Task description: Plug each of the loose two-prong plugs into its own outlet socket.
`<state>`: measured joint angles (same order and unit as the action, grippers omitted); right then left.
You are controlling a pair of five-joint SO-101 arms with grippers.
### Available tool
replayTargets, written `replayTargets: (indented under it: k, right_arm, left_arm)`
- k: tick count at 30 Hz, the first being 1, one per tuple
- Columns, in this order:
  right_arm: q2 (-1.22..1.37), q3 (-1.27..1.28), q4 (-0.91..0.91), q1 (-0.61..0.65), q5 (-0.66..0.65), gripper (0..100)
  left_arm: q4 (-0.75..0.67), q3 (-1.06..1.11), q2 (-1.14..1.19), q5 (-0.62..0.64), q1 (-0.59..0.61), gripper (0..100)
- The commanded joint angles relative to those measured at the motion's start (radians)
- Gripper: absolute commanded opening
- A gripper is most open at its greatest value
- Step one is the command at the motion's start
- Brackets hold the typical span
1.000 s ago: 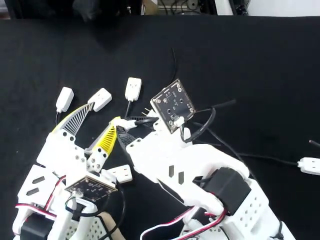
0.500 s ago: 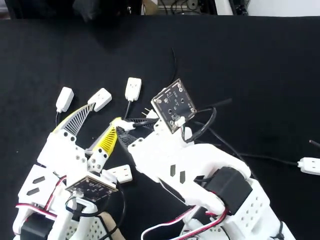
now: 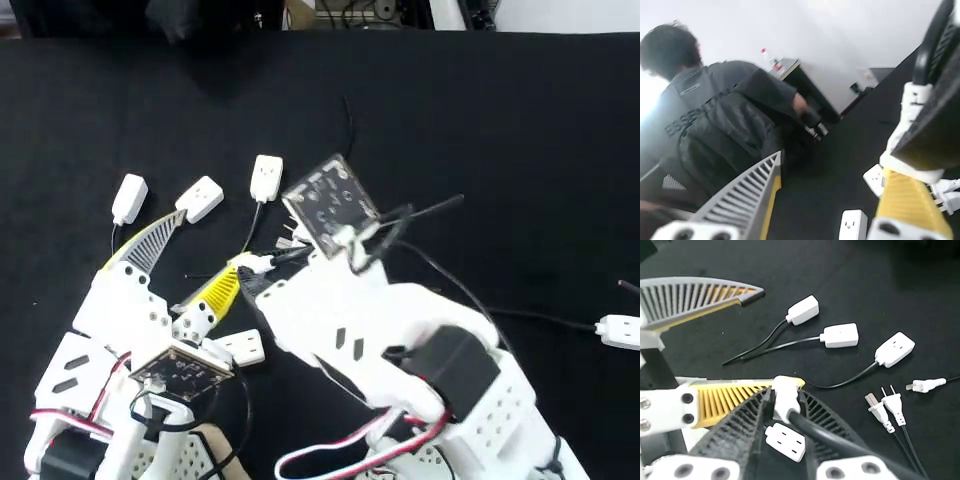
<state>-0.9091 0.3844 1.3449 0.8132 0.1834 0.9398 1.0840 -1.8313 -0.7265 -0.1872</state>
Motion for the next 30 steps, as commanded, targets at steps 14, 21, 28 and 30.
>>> replayTargets:
  k: [14,21,28,30]
  right_arm:
    - [0.26,-0.527,0.272,-0.041,-0.017,1.1]
    - [0.367,-0.648,0.393,-0.041,-0.011,1.1]
    - [0.361,-0.424,0.397,-0.055,0.074,1.1]
    - [0.328,-0.298,0.347,-0.058,0.074,1.1]
  left_arm:
    - [0.086,-0.013,0.003,-0.014,0.087,32]
    - [0.127,0.031,0.003,-0.014,0.142,32]
    - [0.195,0.111,0.003,0.087,0.341,32]
    - [0.195,0.139,0.003,0.147,0.412,32]
